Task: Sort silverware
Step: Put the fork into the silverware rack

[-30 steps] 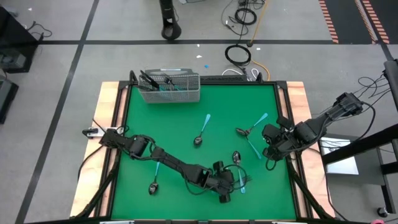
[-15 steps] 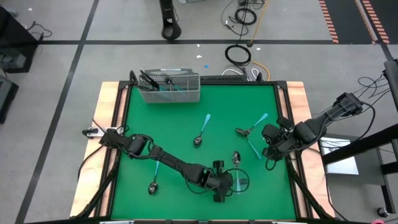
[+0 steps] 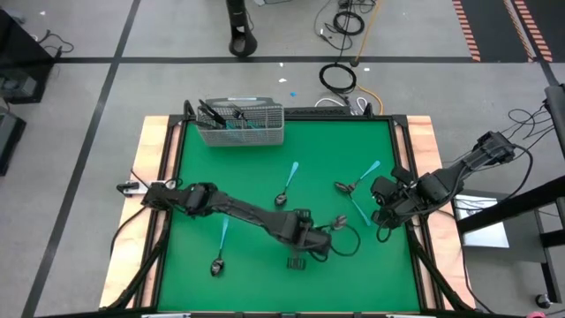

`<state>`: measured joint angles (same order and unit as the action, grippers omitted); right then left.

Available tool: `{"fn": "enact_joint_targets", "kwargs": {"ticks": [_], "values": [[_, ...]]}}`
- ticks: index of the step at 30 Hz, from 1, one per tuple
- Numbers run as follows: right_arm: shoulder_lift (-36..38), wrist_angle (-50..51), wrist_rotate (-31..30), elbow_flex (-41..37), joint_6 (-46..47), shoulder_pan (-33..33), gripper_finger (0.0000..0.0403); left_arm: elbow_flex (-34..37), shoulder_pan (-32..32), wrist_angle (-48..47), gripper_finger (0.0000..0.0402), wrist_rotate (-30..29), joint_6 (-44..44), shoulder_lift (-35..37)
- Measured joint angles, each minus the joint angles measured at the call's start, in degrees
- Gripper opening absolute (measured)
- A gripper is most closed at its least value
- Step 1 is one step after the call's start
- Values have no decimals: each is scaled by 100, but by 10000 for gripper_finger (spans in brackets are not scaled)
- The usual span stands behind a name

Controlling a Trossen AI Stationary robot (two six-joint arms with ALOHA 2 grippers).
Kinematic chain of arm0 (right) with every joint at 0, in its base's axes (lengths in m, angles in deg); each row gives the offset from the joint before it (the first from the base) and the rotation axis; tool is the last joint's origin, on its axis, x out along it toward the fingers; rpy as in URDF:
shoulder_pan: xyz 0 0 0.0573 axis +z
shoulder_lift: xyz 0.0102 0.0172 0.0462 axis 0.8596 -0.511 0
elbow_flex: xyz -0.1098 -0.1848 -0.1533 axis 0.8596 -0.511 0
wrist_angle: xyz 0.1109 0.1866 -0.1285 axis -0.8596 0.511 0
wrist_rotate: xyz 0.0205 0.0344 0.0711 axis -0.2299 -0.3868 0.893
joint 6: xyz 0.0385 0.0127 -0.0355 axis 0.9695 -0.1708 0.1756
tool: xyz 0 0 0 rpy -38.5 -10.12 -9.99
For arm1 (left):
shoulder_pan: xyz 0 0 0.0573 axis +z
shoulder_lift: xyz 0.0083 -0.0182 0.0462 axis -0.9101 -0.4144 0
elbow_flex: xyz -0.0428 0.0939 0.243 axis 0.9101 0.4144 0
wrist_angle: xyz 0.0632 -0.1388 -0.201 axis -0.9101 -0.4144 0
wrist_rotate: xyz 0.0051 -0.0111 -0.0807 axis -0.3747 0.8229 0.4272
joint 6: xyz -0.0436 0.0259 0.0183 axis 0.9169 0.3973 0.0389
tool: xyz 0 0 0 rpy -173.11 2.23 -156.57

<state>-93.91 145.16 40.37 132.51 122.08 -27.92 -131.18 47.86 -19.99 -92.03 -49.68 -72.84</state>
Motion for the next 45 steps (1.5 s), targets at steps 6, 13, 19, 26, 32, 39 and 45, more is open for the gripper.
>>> {"fn": "enact_joint_targets", "kwargs": {"ticks": [6,13,19,26,32,39,45], "values": [[2,-22,23,0,-74,0,0,-30,82,-858,9,780,-163,0],[1,-22,43,0,-90,0,0,-32,73,-1635,12,895,-93,0],[1,-19,104,0,-107,0,0,-37,59,-2145,14,890,51,4],[2,-15,155,0,-140,0,0,-41,-21,-2131,14,700,30,100],[0,-13,154,0,-238,0,0,-41,-49,-1706,15,-606,-325,696],[2,-55,151,0,-243,45,0,509,108,-770,15,-1931,-490,1896],[2,-65,110,0,-244,240,0,2649,363,739,15,-2405,-289,3400]]}}
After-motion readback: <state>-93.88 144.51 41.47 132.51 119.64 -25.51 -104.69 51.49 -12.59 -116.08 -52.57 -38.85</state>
